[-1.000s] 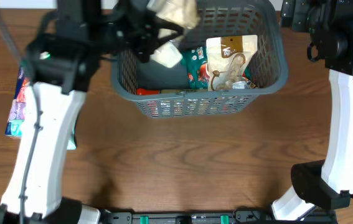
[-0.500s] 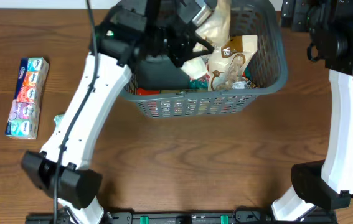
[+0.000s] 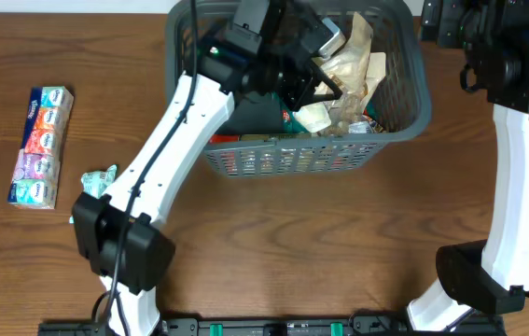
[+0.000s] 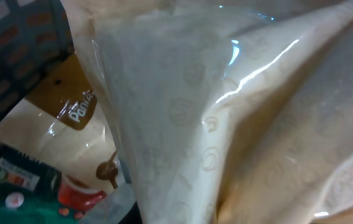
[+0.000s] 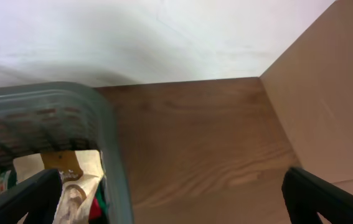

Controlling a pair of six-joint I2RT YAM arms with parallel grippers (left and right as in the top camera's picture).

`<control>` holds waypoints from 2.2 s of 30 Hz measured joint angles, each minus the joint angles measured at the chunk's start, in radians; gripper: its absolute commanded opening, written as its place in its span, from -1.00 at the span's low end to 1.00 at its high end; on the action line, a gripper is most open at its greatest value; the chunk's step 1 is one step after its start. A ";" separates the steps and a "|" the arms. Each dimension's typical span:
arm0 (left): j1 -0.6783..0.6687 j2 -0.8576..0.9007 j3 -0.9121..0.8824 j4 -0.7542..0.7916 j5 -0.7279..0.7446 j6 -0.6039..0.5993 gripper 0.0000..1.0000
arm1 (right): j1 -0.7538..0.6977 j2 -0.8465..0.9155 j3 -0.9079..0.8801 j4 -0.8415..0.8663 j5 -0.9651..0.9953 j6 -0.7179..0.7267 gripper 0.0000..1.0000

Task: Pack container
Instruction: 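Lower the paper bag into the basket and open the left gripper, then withdraw the left gripper left toward the mint-green snack pack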

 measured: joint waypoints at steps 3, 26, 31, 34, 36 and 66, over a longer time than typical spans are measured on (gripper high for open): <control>-0.005 0.019 0.000 0.028 0.000 0.001 -0.89 | 0.000 0.000 0.000 0.000 0.000 0.000 0.98; -0.024 0.130 0.000 0.079 -0.073 0.008 0.81 | 0.000 0.000 0.000 0.000 0.000 0.000 0.99; -0.024 0.130 0.000 0.083 -0.076 -0.008 0.97 | 0.000 0.000 0.000 0.000 0.000 0.000 0.98; -0.024 0.130 0.000 0.084 -0.075 -0.030 0.97 | 0.000 0.000 0.000 0.000 0.000 0.000 0.98; -0.024 0.130 0.000 0.083 -0.075 -0.035 0.97 | 0.000 0.000 0.000 0.000 0.000 0.000 0.99; 0.306 -0.349 0.208 -0.123 -0.668 -0.216 0.97 | 0.000 0.000 0.000 0.000 0.000 0.000 0.98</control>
